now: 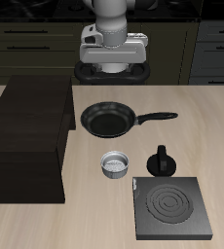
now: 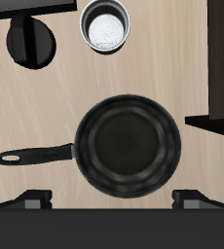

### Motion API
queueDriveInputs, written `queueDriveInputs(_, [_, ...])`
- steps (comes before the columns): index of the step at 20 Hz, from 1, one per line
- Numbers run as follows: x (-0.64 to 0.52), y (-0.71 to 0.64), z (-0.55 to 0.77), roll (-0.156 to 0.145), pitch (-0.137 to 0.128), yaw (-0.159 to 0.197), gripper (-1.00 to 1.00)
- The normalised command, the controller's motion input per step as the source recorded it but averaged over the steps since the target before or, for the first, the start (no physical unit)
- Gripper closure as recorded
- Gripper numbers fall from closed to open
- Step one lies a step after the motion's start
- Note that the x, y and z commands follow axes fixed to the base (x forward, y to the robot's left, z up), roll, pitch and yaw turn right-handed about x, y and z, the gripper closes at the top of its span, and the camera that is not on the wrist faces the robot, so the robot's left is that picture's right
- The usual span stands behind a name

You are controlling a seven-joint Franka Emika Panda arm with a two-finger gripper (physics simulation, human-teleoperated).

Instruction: Place the ramekin on the bottom layer of the wooden shelf

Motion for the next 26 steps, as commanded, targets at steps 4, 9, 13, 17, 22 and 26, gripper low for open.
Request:
queueDriveInputs(4, [0.26,0.00,-0.04,-0.016,0.002,0.003,-1.00])
queueDriveInputs(9, [0.35,0.01,-0.01,-0.007,0.012,-0.010,-1.00])
queueDriveInputs(13, [0.43,0.05,-0.02,0.025,0.030,-0.006,-1.00])
queueDriveInputs(17, [0.30,-0.05,0.07,-0.026,0.009,-0.042,-1.00])
queueDriveInputs(22, [0.34,-0.04,0.07,-0.029,0.007,-0.010,-1.00])
queueDriveInputs(26, [0.20,-0.05,0.06,-0.010,-0.009,0.002,-1.00])
